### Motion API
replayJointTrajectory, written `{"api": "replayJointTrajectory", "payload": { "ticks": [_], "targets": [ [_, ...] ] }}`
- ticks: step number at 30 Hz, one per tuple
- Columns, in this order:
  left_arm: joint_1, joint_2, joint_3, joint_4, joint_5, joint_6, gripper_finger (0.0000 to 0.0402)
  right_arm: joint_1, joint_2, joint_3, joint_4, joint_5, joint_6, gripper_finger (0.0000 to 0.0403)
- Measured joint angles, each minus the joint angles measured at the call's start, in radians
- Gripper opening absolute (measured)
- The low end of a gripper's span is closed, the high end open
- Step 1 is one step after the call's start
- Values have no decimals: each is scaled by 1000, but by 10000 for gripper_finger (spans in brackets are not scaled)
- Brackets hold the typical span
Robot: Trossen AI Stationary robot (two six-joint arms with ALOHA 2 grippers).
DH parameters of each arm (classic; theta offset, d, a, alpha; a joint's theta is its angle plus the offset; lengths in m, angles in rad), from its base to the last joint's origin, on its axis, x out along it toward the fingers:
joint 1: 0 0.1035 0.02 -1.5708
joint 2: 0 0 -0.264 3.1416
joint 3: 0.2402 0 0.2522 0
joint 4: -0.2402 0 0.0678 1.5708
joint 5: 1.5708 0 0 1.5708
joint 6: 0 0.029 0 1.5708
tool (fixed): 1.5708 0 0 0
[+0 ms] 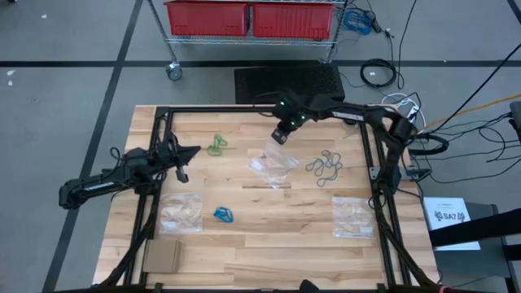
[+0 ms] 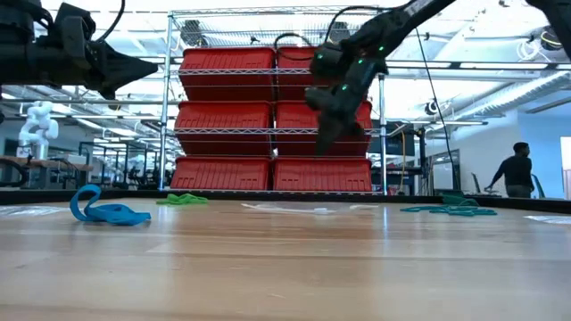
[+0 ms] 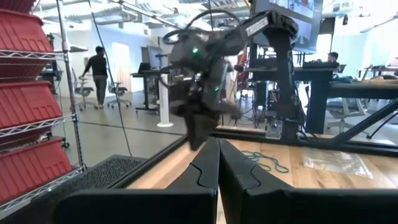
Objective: Sort rubber bands
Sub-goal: Open the top transparent zip lock bag
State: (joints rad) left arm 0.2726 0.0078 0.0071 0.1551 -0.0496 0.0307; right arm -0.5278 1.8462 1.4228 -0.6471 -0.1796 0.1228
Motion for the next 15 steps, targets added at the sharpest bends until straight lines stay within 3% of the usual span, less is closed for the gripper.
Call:
{"api": "replayJointTrajectory", "payload": {
  "ticks": [6, 10, 15],
  "targets": [
    [0, 11, 0, -16, 5, -2, 15, 72, -15, -99, -31, 0, -12, 43],
    [0, 27, 0, -11, 10, -24, 47, 108, 27, -147, 72, 67, -12, 110],
    [0, 55, 0, -7, 12, -36, 90, 109, 76, -148, 162, 79, -6, 193]
  ]
}}
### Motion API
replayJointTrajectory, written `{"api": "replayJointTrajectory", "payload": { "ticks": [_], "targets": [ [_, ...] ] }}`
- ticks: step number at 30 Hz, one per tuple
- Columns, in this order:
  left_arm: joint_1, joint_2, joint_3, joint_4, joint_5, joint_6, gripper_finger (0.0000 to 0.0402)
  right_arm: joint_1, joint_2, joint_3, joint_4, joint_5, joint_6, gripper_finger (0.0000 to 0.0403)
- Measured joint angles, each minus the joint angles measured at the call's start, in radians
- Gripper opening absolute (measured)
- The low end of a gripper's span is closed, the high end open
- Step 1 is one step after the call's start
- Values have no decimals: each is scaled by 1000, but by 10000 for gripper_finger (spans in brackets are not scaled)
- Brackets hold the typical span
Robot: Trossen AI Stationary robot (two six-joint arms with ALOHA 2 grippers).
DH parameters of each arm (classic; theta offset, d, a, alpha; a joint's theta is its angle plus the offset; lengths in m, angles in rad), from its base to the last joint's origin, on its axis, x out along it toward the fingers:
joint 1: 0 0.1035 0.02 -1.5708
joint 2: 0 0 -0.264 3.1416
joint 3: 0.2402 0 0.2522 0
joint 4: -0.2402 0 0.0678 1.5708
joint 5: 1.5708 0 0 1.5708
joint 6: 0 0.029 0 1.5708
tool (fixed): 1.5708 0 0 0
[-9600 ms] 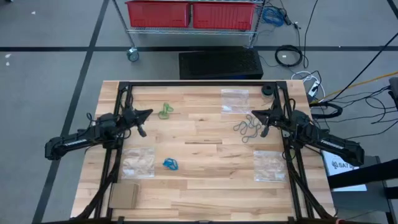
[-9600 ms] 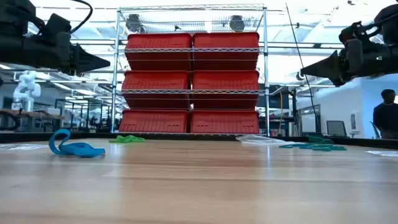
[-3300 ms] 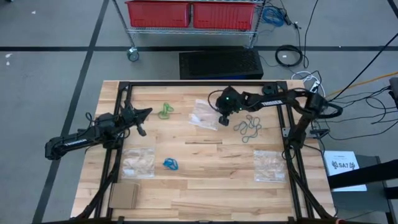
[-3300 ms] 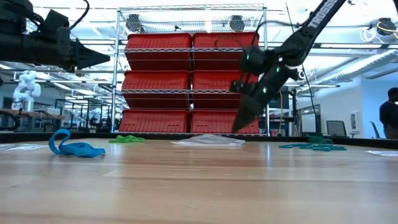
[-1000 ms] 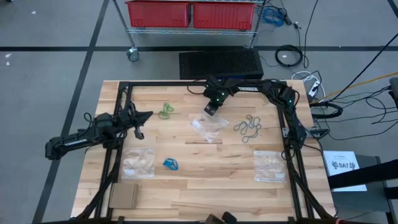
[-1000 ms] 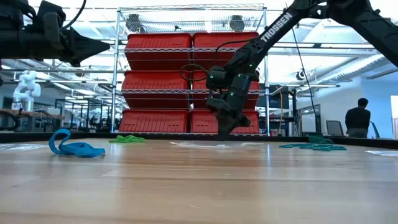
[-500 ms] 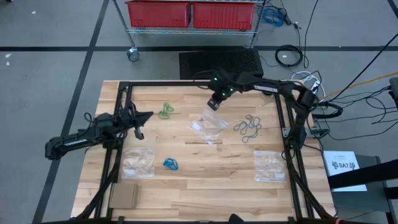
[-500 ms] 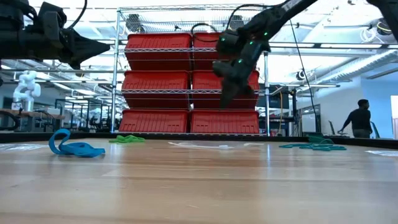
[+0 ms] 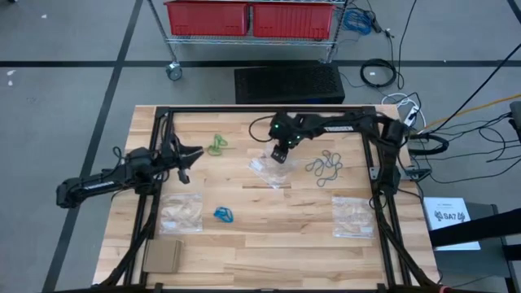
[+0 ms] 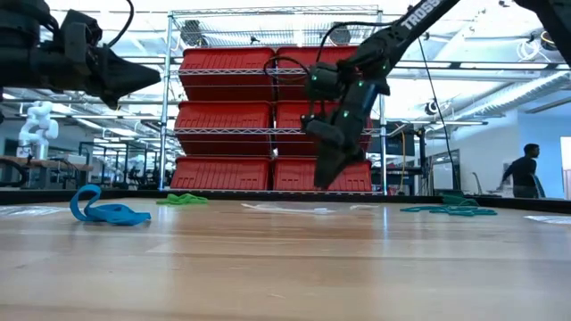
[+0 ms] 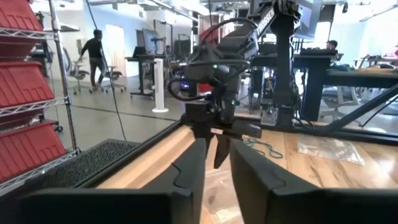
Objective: Sort rubber bands
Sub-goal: Open the top transparent zip lock bag
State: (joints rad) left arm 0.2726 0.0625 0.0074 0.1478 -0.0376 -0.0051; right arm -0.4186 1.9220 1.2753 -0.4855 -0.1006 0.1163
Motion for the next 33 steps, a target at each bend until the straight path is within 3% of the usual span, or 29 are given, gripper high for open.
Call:
{"api": "replayJointTrajectory", "payload": {
  "ticks": [4, 8, 11, 17, 23, 33],
  "targets": [
    [0, 21, 0, 2, 0, -16, 107, -13, 39, -1, 22, 21, 19, 221],
    [0, 40, 0, 2, 0, -16, 109, -14, 76, 2, 28, 32, 40, 200],
    [0, 52, 0, 0, 0, -16, 109, -15, 86, 4, 31, 36, 43, 152],
    [0, 68, 0, 11, 0, -16, 109, -16, 92, 16, 36, 45, 29, 14],
    [0, 69, 0, 27, 14, -47, 109, -9, 60, 31, 44, 34, 29, 2],
    [0, 102, 0, 72, 35, -68, 109, 46, -221, 36, 68, 99, 33, 0]
  ]
}}
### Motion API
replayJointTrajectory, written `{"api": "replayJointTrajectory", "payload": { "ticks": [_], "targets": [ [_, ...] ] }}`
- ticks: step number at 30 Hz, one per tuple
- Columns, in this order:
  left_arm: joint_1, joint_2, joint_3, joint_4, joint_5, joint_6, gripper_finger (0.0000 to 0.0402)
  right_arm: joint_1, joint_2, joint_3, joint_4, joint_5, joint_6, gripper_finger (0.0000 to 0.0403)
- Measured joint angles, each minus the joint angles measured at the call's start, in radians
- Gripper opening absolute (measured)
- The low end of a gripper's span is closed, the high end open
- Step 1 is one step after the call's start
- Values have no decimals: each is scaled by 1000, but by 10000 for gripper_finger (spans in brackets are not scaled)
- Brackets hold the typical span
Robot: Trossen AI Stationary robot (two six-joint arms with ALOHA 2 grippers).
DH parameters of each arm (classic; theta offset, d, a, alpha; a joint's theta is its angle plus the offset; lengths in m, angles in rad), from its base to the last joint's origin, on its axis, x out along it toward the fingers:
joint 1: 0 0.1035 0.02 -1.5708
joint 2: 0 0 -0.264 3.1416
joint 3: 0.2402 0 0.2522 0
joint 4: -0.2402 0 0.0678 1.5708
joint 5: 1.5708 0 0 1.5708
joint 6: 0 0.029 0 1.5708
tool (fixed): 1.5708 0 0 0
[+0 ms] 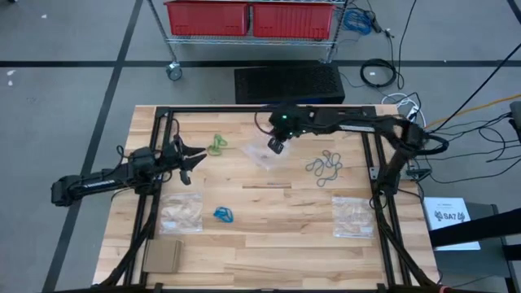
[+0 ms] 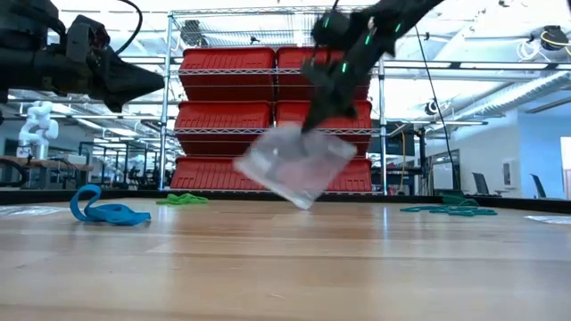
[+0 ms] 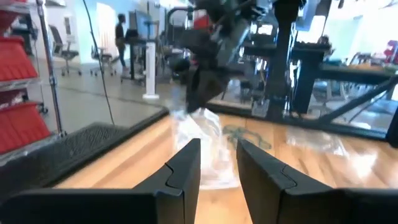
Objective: Sort rubber bands
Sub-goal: Open the top transparent zip lock bag
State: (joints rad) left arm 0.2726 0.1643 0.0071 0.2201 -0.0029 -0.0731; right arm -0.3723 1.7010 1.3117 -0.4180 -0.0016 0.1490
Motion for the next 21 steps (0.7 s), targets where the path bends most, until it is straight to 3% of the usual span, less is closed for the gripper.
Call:
{"api": "replayJointTrajectory", "payload": {
  "ticks": [11, 21],
  "targets": [
    [0, 121, 0, 187, 9, 0, 109, 117, -272, -1, 98, 261, 2, 0],
    [0, 321, 0, 596, 134, 53, 89, 244, -402, -199, 607, 397, -77, 0]
  ]
}}
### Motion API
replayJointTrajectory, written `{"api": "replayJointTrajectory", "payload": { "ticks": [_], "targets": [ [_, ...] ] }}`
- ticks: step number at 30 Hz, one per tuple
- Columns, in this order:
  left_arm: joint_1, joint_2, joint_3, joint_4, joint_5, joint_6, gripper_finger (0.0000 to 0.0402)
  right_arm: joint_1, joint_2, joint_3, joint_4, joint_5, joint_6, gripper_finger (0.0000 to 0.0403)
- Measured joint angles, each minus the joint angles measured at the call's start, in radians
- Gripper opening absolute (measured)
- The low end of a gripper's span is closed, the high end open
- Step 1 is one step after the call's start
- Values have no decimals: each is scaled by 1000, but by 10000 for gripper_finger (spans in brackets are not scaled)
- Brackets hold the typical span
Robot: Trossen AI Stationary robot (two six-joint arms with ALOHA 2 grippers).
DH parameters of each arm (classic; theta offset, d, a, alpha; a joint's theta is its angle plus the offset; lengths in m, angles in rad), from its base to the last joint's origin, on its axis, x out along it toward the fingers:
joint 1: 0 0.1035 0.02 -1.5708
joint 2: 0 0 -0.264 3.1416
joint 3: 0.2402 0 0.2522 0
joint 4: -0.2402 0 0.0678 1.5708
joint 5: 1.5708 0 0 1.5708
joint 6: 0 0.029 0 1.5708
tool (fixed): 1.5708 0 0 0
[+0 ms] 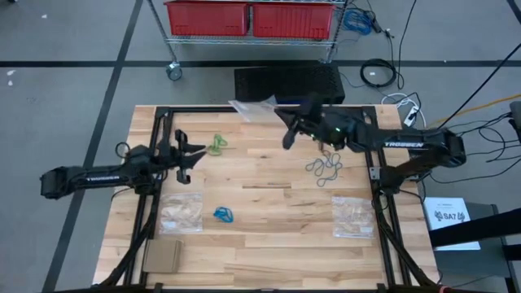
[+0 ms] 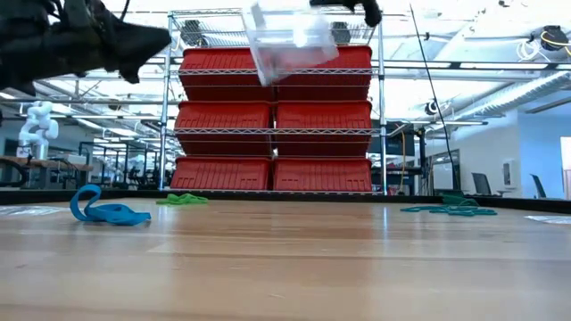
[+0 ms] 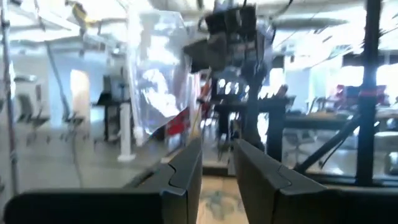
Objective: Sort rubber bands
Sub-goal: Open the top transparent zip lock bag
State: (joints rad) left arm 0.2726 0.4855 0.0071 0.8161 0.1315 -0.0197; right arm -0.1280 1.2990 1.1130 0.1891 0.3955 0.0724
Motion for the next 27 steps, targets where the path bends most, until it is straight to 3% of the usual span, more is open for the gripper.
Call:
{"api": "replayJointTrajectory", "payload": {
  "ticks": [5, 12, 17, 27],
  "targets": [
    [0, 136, 0, 227, 56, -26, 60, 50, -42, -130, 312, 2, -37, 0],
    [0, 363, 39, 499, 14, -27, 52, 104, -34, -166, 499, 2, -69, 0],
    [-22, 536, 179, 514, 36, 8, 59, 129, -19, -166, 638, -1, -113, 0],
    [-84, 883, 411, 508, 27, 169, 134, 130, -18, -165, 730, -2, -110, 0]
  ]
}}
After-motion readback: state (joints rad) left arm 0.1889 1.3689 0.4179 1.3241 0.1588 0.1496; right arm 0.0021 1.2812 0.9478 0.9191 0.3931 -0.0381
